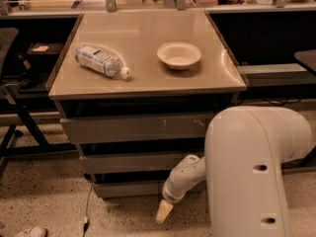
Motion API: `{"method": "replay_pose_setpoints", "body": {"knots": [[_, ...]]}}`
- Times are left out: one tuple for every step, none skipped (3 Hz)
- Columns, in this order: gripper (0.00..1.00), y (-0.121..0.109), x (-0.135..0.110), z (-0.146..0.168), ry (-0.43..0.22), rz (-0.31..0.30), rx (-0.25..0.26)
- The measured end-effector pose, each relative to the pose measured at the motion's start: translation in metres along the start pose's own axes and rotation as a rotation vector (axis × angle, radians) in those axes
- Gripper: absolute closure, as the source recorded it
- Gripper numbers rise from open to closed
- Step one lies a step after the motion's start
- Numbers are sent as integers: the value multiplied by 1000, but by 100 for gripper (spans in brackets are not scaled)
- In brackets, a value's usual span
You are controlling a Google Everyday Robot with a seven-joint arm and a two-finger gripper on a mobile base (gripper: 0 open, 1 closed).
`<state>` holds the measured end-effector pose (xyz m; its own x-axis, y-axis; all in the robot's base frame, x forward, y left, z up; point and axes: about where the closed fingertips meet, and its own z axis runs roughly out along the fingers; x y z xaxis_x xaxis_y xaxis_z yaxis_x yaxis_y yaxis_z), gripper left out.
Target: Open bottom drawer
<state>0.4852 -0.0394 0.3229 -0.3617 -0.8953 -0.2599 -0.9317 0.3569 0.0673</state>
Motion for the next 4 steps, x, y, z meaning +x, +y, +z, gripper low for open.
{"method": "replay_pose_setpoints", "body": {"knots": [[0,-27,19,62,27,79,4],[0,-28,19,65,26,82,3],[0,-33,18,72,17,81,22],[0,-51,16,77,3,85,63]]}}
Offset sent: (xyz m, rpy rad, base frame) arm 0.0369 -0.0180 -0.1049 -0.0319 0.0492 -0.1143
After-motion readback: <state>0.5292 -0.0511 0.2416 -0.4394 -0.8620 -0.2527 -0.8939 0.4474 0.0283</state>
